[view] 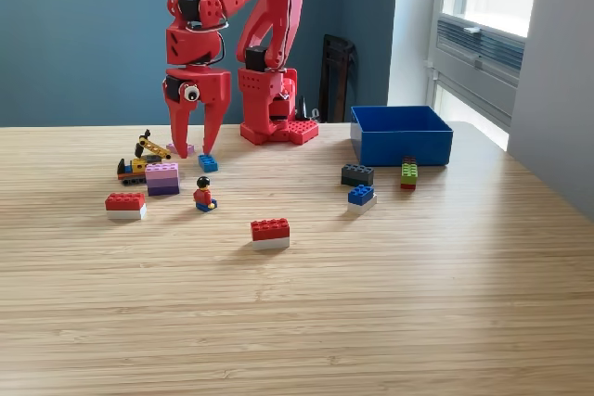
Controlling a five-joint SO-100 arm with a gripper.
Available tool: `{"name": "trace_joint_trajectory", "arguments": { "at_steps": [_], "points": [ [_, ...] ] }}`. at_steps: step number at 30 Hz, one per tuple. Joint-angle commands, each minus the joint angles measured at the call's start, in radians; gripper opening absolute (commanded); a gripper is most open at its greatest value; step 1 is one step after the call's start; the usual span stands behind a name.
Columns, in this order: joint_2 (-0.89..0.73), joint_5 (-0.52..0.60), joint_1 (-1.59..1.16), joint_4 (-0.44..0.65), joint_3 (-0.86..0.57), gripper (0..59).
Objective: Grasp a lego block and put it in the bin.
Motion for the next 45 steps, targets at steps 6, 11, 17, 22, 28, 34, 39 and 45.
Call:
{"name": "trace_joint_trajectory", "arguments": {
  "at_steps": [6,11,17,22,28,34,39,45],
  "points": [
    [0.035,0.012,-0.064,-0.081,0.060,16.6],
    [0.034,0.034,-0.092,-0.072,0.055,16.6],
    [0.034,0.078,-0.132,0.049,-0.043,16.0],
    [0.032,0.149,-0.164,0.212,-0.173,18.9],
    [0.032,0.186,-0.186,0.310,-0.265,21.7],
    [0.029,0.199,-0.184,0.281,-0.216,24.9],
    [-0.002,0.206,-0.183,0.202,-0.152,28.4],
    [-0.124,0.218,-0.196,0.152,-0.124,29.3]
  ]
}}
